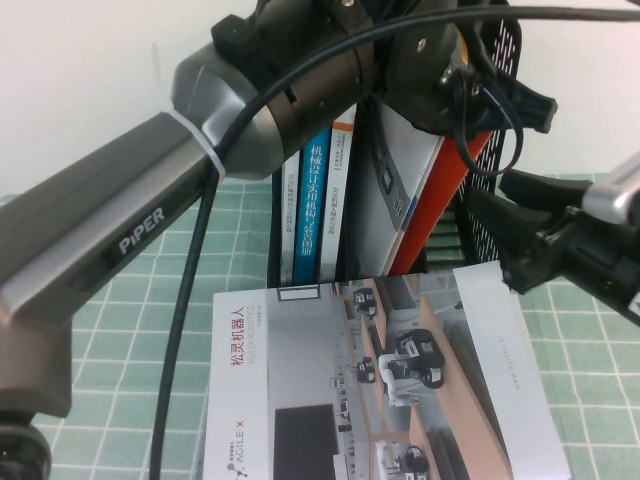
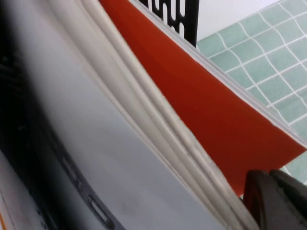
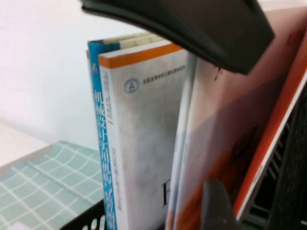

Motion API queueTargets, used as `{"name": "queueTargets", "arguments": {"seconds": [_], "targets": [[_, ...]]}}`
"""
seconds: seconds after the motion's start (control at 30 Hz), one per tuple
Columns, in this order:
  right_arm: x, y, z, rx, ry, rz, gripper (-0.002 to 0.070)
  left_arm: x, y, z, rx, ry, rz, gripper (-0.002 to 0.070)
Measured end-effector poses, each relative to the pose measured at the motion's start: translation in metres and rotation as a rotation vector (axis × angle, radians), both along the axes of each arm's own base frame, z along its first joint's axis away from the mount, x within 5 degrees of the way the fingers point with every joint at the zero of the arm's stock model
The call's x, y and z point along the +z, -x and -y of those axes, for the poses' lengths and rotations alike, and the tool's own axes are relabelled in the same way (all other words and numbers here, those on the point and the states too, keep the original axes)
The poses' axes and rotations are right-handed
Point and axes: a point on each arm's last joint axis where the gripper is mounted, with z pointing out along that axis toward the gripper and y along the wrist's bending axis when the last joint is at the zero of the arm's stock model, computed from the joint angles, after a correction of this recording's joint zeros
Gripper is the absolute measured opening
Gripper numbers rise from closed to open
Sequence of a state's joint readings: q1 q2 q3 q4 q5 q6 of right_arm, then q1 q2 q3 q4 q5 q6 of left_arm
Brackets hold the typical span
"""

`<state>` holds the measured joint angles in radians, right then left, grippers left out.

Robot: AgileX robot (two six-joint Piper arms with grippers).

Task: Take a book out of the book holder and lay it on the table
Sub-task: Hold the bookshelf, then pick up the right side book from the book shelf

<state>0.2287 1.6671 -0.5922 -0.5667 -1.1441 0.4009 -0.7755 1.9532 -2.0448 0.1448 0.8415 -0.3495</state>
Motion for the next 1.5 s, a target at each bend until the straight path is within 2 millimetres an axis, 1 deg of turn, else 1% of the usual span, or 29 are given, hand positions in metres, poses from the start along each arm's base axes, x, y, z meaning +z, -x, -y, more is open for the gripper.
{"name": "queueTargets", "arguments": {"seconds": [0.23,0.4,0.5,0.57,0.6,0.73,0.8,0.87,0.97,1.1,1.2,1.27,1.37,1.4,1.5], "targets": [[-0.007,-0.015,-0.019,-0.077,-0.037,0.000,0.0386,-0.002,0.001,-0.002,0.019,-0.006,-0.032,-0.0003],[-0.010,-0.030,-0.028,-0.088,-0.058,0.000,0.0386,-0.003,0.001,-0.004,0.028,-0.034,-0.039,-0.0003],[-0.014,-0.034,-0.030,-0.086,-0.054,-0.005,0.0379,-0.004,0.002,-0.005,0.032,-0.050,-0.044,-0.0003],[-0.019,-0.036,-0.032,-0.086,-0.039,-0.010,0.0346,-0.004,0.001,-0.006,0.034,-0.058,-0.043,-0.0003],[-0.021,-0.036,-0.032,-0.086,-0.028,-0.009,0.0314,-0.005,0.001,-0.006,0.037,-0.066,-0.044,-0.0003],[-0.024,-0.038,-0.031,-0.108,-0.009,0.001,0.0130,-0.007,0.003,-0.009,0.047,-0.104,-0.068,-0.0003],[-0.024,-0.039,-0.029,-0.132,-0.013,0.000,0.0066,-0.008,0.003,-0.011,0.054,-0.126,-0.075,-0.0003],[-0.024,-0.040,-0.028,-0.149,-0.023,-0.007,0.0041,-0.009,0.003,-0.013,0.062,-0.150,-0.077,-0.0003],[-0.024,-0.040,-0.028,-0.158,-0.032,-0.012,0.0029,-0.007,0.004,-0.017,0.072,-0.176,-0.077,-0.0003],[-0.024,-0.040,-0.029,-0.153,-0.050,-0.025,0.0026,0.007,0.012,-0.025,0.079,-0.169,-0.067,-0.0003],[-0.024,-0.039,-0.030,-0.145,-0.059,-0.031,0.0025,0.027,0.022,-0.036,0.085,-0.144,-0.046,-0.0003],[-0.019,-0.038,-0.030,-0.139,-0.058,-0.024,0.0023,0.042,0.031,-0.044,0.080,-0.129,-0.027,-0.0003],[-0.005,-0.035,-0.029,-0.136,-0.050,0.016,0.0019,0.067,0.047,-0.058,0.063,-0.097,0.013,-0.0003],[0.001,-0.034,-0.029,-0.134,-0.037,0.048,0.0018,0.078,0.054,-0.065,0.056,-0.080,0.029,-0.0003],[0.026,-0.027,-0.027,-0.135,0.017,0.169,0.0018,0.102,0.073,-0.083,0.051,-0.041,0.070,-0.0003]]}}
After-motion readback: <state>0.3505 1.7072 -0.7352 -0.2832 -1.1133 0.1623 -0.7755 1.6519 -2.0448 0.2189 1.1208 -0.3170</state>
